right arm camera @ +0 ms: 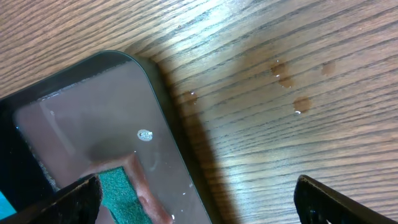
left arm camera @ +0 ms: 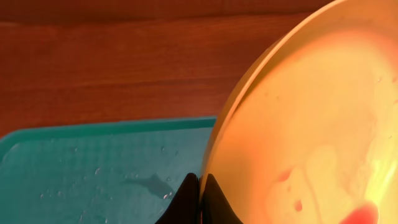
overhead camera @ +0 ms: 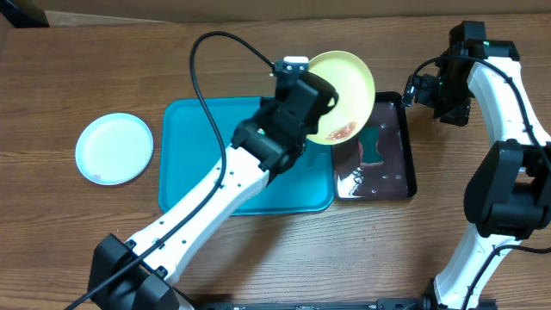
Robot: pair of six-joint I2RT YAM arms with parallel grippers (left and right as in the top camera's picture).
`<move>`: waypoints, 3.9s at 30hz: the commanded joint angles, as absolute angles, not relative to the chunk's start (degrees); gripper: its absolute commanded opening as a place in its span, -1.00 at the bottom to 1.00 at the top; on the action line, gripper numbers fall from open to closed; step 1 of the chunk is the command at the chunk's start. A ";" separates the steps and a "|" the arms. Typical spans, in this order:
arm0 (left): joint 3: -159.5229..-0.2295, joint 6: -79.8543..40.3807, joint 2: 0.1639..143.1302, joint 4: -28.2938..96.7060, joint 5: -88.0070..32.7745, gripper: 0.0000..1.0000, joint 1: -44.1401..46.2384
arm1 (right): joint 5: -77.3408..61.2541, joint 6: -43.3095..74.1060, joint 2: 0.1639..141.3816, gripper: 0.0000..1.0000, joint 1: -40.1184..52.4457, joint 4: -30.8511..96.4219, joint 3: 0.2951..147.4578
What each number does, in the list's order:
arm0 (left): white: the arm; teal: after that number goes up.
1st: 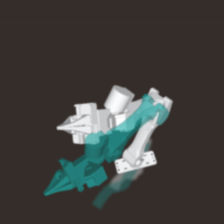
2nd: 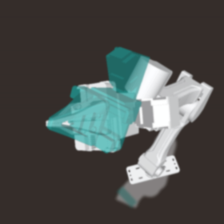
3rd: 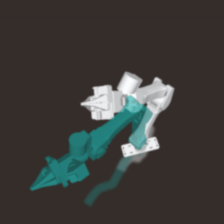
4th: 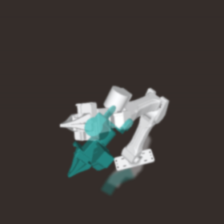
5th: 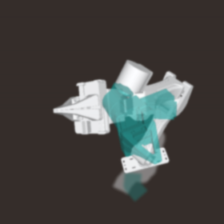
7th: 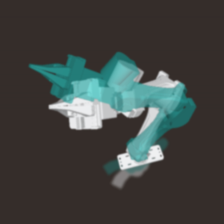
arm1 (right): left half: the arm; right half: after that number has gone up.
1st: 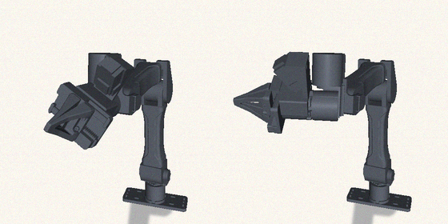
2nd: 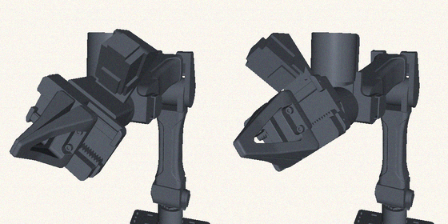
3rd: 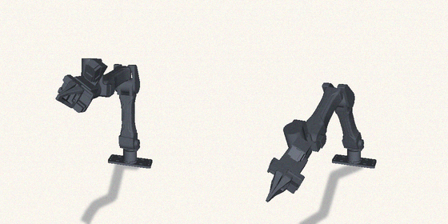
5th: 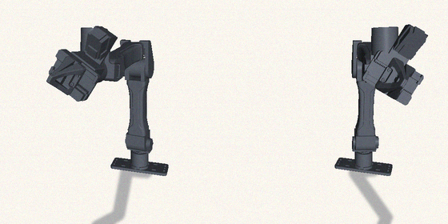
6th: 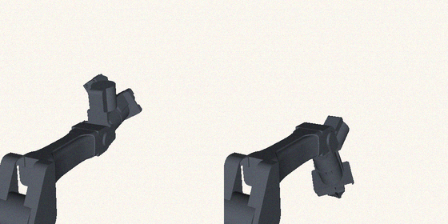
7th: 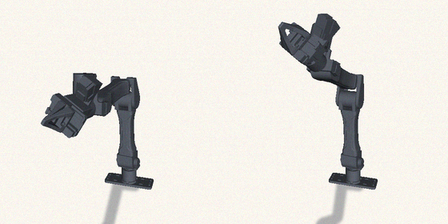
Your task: Clean dirty plates on tray and stack at the side
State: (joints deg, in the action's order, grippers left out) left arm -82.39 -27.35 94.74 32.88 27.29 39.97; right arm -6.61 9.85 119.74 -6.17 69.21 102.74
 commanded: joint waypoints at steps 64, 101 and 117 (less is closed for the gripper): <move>-83.64 -30.06 102.76 36.62 21.06 -0.92 48.23 | -6.46 10.09 118.34 1.00 -6.13 69.06 103.13; -81.69 -30.92 102.76 51.90 0.67 -0.92 -36.27 | -6.46 10.09 118.34 1.00 -6.13 69.06 103.13; -76.99 -32.93 102.87 47.72 2.92 -0.78 -35.18 | -6.46 10.09 118.34 1.00 -6.13 69.06 103.13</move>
State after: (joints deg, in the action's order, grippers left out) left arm -77.17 -32.10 102.56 48.14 4.10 -35.22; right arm -6.59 9.85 119.74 -6.17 69.17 102.74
